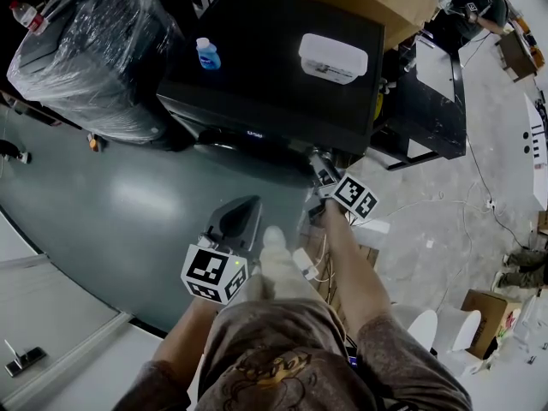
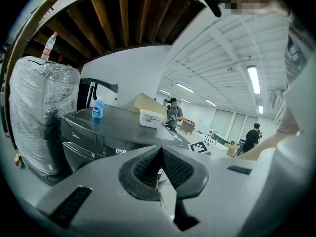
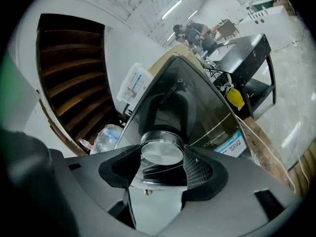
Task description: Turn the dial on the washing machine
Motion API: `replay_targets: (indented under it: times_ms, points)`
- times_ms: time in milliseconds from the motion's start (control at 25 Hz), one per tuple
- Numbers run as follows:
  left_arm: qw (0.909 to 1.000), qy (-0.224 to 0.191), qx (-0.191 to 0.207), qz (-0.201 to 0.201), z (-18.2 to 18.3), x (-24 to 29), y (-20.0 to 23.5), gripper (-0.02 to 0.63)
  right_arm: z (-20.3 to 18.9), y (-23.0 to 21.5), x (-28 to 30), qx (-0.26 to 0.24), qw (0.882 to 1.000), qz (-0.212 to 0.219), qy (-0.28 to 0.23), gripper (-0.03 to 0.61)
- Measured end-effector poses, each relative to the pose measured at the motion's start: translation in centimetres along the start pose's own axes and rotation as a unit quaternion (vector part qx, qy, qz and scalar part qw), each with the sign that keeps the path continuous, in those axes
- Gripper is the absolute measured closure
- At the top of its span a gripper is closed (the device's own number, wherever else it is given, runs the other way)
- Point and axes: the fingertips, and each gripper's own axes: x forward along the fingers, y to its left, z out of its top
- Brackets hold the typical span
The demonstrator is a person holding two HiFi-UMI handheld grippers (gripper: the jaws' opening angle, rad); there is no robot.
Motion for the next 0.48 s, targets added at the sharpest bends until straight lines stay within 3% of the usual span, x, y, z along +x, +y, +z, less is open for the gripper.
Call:
replay_targets:
  times_ms: [480]
  points:
    - [0.9999, 0.009, 0.003, -0.009, -0.49, 0.38, -0.14, 0.618, -0.13, -0.33, 0.04, 0.109, 0.991, 0.080, -0.005, 0.311]
